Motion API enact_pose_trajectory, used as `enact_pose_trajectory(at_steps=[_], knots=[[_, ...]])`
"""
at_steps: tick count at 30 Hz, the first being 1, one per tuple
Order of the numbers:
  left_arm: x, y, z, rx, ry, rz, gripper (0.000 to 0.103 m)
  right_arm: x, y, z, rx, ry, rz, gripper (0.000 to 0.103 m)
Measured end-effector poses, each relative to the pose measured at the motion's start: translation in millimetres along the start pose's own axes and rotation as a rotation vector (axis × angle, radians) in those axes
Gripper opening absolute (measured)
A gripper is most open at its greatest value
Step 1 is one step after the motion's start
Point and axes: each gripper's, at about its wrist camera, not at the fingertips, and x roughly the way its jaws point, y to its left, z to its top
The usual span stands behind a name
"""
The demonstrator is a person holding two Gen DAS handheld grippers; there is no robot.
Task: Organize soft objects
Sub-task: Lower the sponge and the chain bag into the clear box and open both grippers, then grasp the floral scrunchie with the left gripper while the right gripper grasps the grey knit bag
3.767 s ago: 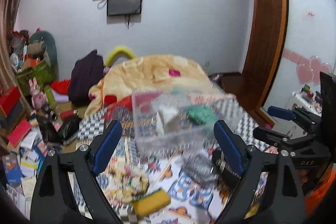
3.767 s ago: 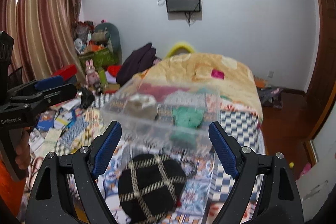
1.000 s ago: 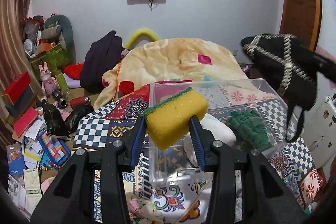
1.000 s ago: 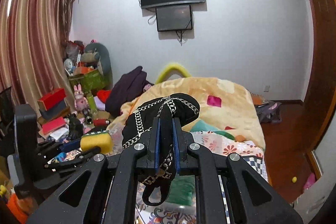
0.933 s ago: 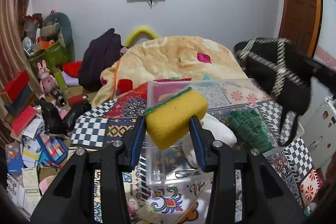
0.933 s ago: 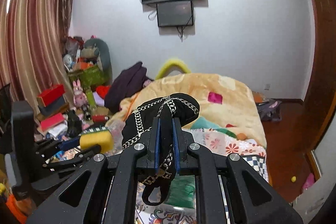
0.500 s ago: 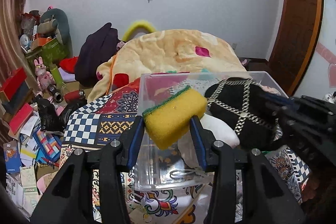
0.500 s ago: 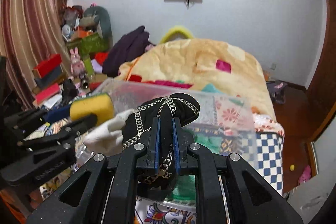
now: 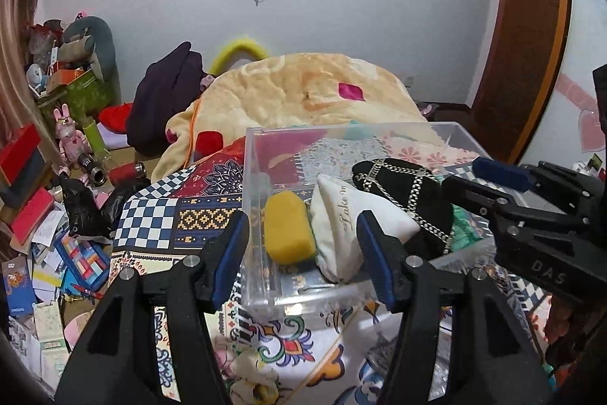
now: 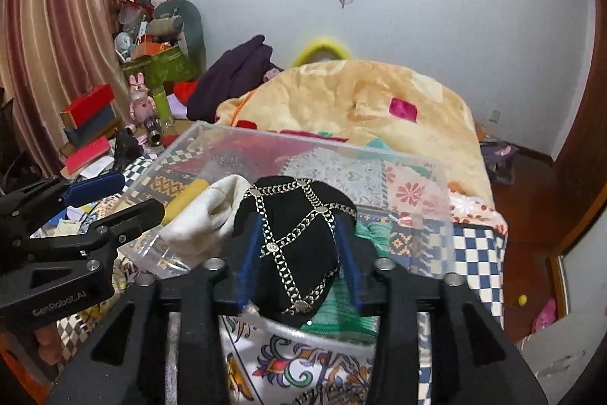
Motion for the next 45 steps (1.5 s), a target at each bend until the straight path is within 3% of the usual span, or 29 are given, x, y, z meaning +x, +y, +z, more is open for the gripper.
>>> enact_pose_trajectory(at_steps=[4,6,10,11,16,21,26,29,38,45], knots=[[-25.2,3.2,1.3,0.006,-0.05,-0.004,0.061,-23.3,-0.6,3.0,-0.004,-0.058,0.014,0.056],[-43.6,5.8,1.6,0.009,-0.091,-0.003,0.068,-34.0,-1.1,4.3,0.0,-0.082,0.02,0.067],[-75.4,12.8,-0.4,0.018,-0.152,-0.003,0.08,-60.1,0.2,2.0,0.002,-0.149,0.023,0.077],[-82.9,15.6,-1.4,0.018,-0.161,-0.007,0.087,-65.2,0.1,0.6,0.002,-0.162,0.021,0.082],[-104.1,28.6,-8.3,0.009,-0.169,-0.019,0.096,-82.2,2.0,-10.2,-0.002,-0.195,0.006,0.084],[-103.2,36.3,-28.9,0.026,-0.12,0.008,0.097,-78.4,5.1,-27.3,0.015,-0.154,0.031,0.084],[-79.7,44.6,-54.2,0.015,-0.01,0.018,0.097,-57.8,10.5,-47.0,0.017,-0.075,0.045,0.084],[-64.1,49.9,-68.5,-0.023,0.063,-0.012,0.097,-43.2,15.8,-59.0,0.015,-0.014,0.061,0.084],[-20.2,55.7,-99.5,-0.053,0.207,0.002,0.097,-7.9,40.3,-80.3,-0.011,0.106,0.127,0.084],[-4.9,62.7,-106.6,-0.086,0.231,0.006,0.096,12.1,51.7,-90.2,-0.018,0.183,0.175,0.084]])
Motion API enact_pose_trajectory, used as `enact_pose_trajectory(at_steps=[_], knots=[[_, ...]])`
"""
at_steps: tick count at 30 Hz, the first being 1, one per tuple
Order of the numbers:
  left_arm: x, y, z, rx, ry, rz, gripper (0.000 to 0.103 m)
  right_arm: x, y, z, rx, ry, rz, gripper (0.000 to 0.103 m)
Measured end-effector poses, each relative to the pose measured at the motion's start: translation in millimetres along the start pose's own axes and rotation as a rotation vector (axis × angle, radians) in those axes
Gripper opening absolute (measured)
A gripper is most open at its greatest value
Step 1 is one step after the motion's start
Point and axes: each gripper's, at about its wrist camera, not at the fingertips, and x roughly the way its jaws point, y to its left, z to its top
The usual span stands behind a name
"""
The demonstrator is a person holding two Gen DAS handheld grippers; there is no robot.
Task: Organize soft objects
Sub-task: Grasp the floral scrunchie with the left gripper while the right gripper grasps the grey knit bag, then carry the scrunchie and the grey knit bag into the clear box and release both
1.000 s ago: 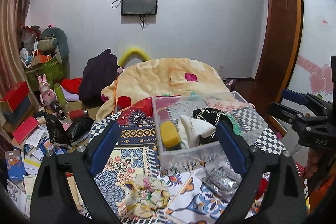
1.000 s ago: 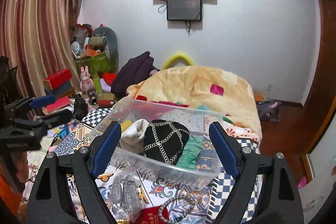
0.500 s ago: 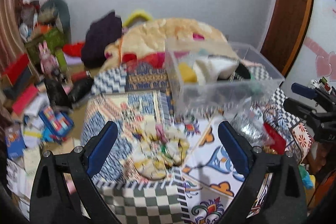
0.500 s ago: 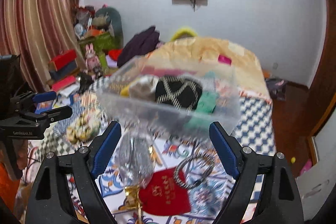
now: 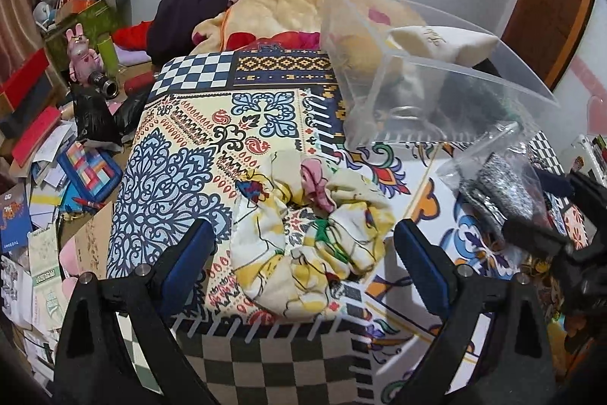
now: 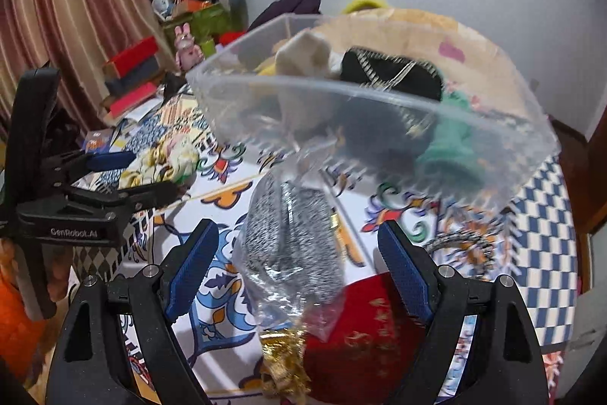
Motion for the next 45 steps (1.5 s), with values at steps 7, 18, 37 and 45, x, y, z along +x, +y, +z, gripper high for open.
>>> enact_pose_trajectory(at_steps=[7,18,37,45], knots=[[1.2,-5.7,1.6,0.026,-0.023,-0.002,0.069,3.8,4.3,-4.4,-0.028,0.019,-0.007,0.066],[-18.9,-20.7,3.5,0.078,-0.061,-0.025,0.033,-14.9,2.2,-0.7,-0.046,-0.022,-0.009,0.03],[-105.9,-61.9,49.3,0.144,-0.337,-0.097,0.032,-99.3,-20.7,35.0,0.006,-0.297,-0.094,0.03],[-108.2,-84.7,81.8,0.161,-0.391,-0.141,0.032,-117.2,-39.9,55.1,0.057,-0.397,-0.167,0.03]])
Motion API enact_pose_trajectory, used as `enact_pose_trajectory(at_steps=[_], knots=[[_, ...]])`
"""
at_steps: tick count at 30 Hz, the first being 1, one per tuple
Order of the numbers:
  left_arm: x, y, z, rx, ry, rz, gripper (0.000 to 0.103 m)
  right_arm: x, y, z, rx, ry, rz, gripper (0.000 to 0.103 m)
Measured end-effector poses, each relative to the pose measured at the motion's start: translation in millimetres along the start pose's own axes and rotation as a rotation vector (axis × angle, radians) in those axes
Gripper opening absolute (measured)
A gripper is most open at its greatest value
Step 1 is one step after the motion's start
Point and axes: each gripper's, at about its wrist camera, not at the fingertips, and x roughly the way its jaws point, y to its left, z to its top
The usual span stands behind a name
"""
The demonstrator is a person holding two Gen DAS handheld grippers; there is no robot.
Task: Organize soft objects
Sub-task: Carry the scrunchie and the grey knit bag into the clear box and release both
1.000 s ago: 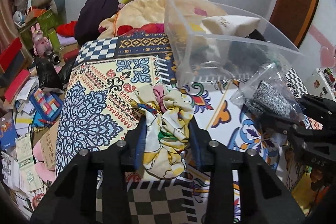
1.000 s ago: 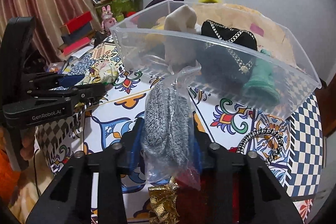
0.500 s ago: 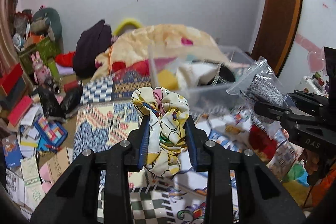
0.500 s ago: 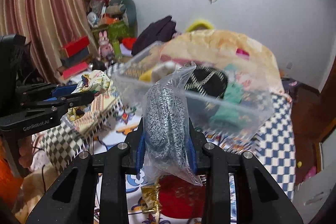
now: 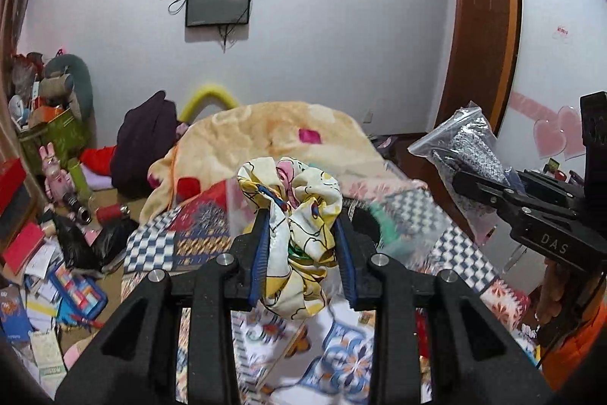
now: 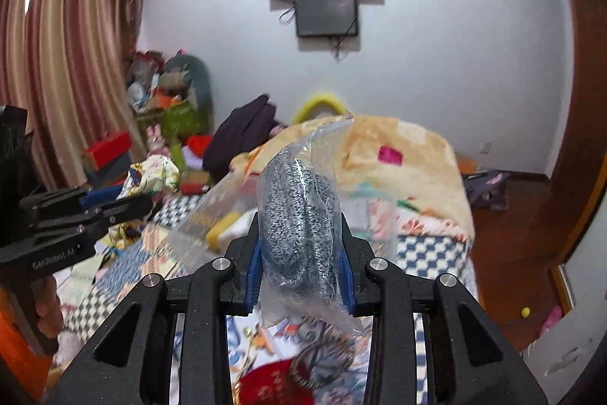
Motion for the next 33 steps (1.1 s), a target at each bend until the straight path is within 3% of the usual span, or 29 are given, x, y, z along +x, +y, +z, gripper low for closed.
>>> enact_pose_trajectory(at_steps=[8,19,27,31,33], knots=[[32.5,-19.9,23.5,0.007,-0.001,-0.044,0.032,24.3,-6.0,8.2,0.024,0.012,-0.024,0.03],[103.7,-30.6,16.7,0.016,0.132,-0.053,0.032,68.6,-20.4,-10.8,0.048,0.149,-0.046,0.03],[132.6,-32.8,4.9,0.021,0.218,-0.045,0.032,83.6,-25.7,-16.4,0.042,0.217,-0.058,0.03],[136.7,-30.6,3.2,0.016,0.238,-0.053,0.044,89.1,-24.4,-17.3,0.034,0.247,-0.053,0.031],[133.9,-29.8,2.9,0.013,0.234,-0.046,0.049,89.9,-23.8,-18.5,0.028,0.256,-0.058,0.036]])
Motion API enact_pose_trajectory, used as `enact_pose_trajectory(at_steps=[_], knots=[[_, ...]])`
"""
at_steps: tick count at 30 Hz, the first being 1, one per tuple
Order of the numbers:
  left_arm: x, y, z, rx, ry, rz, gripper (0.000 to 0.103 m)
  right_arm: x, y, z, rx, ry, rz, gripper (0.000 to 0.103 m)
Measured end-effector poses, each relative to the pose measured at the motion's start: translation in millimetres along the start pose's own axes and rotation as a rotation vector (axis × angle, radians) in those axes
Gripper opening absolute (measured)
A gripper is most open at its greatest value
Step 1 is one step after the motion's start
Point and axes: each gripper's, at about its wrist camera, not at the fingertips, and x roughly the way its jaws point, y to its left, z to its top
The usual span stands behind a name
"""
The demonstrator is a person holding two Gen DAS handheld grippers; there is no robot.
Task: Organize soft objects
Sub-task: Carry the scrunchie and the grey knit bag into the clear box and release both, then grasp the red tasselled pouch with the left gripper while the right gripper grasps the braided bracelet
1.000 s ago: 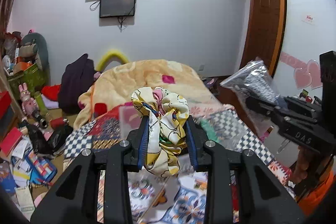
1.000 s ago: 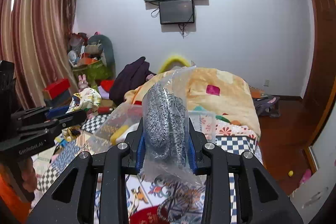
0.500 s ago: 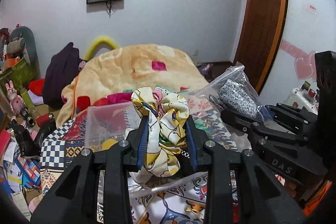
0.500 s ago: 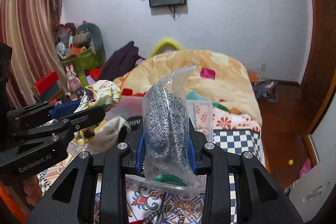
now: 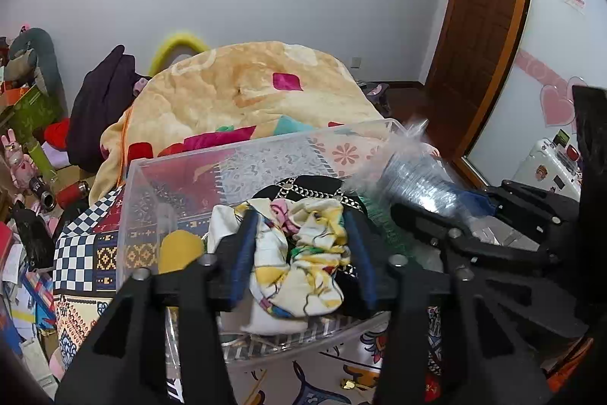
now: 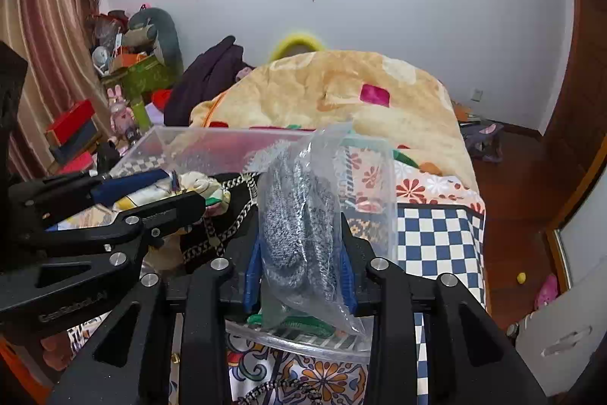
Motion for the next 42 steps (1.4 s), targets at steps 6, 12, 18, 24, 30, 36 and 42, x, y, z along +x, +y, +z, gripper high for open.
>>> enact_pose_trajectory(at_steps=[6,12,18,24,30,36,42], knots=[[-13.7,4.5,-0.3,-0.021,-0.014,-0.015,0.06,-8.8,-8.6,-0.1,0.016,-0.01,0.006,0.06],[-47.7,-1.2,-0.6,-0.004,-0.084,-0.017,0.068,-37.0,-6.7,0.8,-0.019,-0.066,0.0,0.069],[-81.1,-11.9,-11.7,0.04,-0.13,-0.037,0.084,-67.6,-10.6,-6.8,-0.022,-0.135,-0.019,0.081],[-95.7,-15.0,-33.4,0.033,-0.117,-0.062,0.092,-78.4,-16.9,-30.4,-0.022,-0.117,-0.019,0.083],[-78.6,-19.2,-68.0,0.027,-0.012,-0.083,0.092,-59.6,-8.9,-62.7,-0.066,-0.004,-0.009,0.083],[-48.8,-32.9,-105.0,0.048,0.108,-0.095,0.092,-30.7,-4.4,-87.5,-0.083,0.113,0.01,0.083],[-26.7,-47.2,-123.0,0.041,0.18,-0.135,0.092,-15.4,-14.1,-97.0,-0.062,0.15,-0.002,0.083]])
